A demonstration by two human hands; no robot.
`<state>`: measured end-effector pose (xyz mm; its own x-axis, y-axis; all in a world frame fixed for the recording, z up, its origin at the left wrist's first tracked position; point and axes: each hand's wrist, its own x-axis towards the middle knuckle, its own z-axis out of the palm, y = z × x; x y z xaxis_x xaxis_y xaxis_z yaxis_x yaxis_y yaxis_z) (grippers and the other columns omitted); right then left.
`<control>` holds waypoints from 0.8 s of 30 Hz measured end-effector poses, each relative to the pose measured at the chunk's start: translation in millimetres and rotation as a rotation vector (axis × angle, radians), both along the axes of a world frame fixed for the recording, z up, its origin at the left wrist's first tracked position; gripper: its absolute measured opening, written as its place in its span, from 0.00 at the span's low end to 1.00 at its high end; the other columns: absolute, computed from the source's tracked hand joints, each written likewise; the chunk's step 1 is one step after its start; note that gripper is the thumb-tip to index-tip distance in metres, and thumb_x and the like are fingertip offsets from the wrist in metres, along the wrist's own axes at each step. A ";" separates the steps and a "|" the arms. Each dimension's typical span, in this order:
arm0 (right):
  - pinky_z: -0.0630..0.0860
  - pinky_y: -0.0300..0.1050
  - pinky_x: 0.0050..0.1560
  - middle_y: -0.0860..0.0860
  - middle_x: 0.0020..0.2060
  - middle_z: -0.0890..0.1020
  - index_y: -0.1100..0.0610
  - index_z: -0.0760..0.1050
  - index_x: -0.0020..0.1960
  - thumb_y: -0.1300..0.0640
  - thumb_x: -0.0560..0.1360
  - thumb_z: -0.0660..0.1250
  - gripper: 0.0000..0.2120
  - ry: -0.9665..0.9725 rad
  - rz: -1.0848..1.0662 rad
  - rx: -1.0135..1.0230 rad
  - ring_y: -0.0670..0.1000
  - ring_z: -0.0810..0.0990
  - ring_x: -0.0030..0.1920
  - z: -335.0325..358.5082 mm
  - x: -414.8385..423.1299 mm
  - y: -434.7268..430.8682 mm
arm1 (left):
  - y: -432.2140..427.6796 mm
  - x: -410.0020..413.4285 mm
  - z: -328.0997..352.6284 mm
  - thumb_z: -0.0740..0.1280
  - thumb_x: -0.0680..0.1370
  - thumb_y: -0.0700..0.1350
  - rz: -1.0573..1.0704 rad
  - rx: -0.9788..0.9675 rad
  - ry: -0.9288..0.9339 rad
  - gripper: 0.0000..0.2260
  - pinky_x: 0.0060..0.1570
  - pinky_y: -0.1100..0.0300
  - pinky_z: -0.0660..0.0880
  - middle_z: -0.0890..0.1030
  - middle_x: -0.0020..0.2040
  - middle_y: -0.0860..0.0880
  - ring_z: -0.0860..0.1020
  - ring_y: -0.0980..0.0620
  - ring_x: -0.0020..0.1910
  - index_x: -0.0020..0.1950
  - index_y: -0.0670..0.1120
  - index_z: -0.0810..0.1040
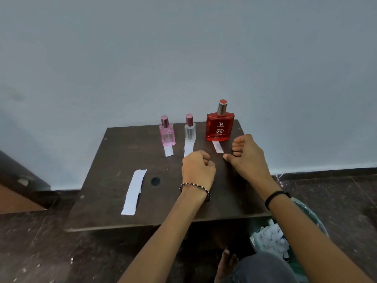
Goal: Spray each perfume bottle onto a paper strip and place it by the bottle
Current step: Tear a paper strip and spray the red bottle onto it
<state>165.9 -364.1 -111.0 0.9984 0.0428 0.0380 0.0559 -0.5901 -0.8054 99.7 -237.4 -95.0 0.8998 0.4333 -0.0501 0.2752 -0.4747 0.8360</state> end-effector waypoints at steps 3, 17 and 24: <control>0.74 0.31 0.43 0.48 0.47 0.78 0.52 0.69 0.54 0.60 0.72 0.78 0.19 -0.016 0.035 -0.044 0.43 0.77 0.44 4.9 -25.9 15.3 | 17.8 -19.1 6.0 0.69 0.77 0.38 0.005 0.076 -0.004 0.08 0.55 0.53 0.80 0.86 0.50 0.44 0.84 0.47 0.49 0.55 0.41 0.84; 0.73 0.50 0.64 0.47 0.55 0.83 0.52 0.80 0.57 0.58 0.77 0.69 0.09 -0.215 0.610 -0.258 0.49 0.76 0.62 13.7 -130.2 140.0 | 142.5 -100.1 0.2 0.65 0.80 0.45 0.022 0.589 0.138 0.12 0.58 0.52 0.69 0.82 0.60 0.50 0.74 0.48 0.63 0.61 0.50 0.83; 0.58 0.52 0.75 0.50 0.76 0.71 0.54 0.72 0.73 0.54 0.84 0.61 0.18 -0.239 0.694 -0.424 0.51 0.56 0.80 3.3 -154.0 176.4 | 186.5 -130.7 -7.3 0.64 0.82 0.45 0.000 0.648 0.123 0.13 0.67 0.53 0.64 0.79 0.68 0.53 0.69 0.53 0.73 0.64 0.51 0.82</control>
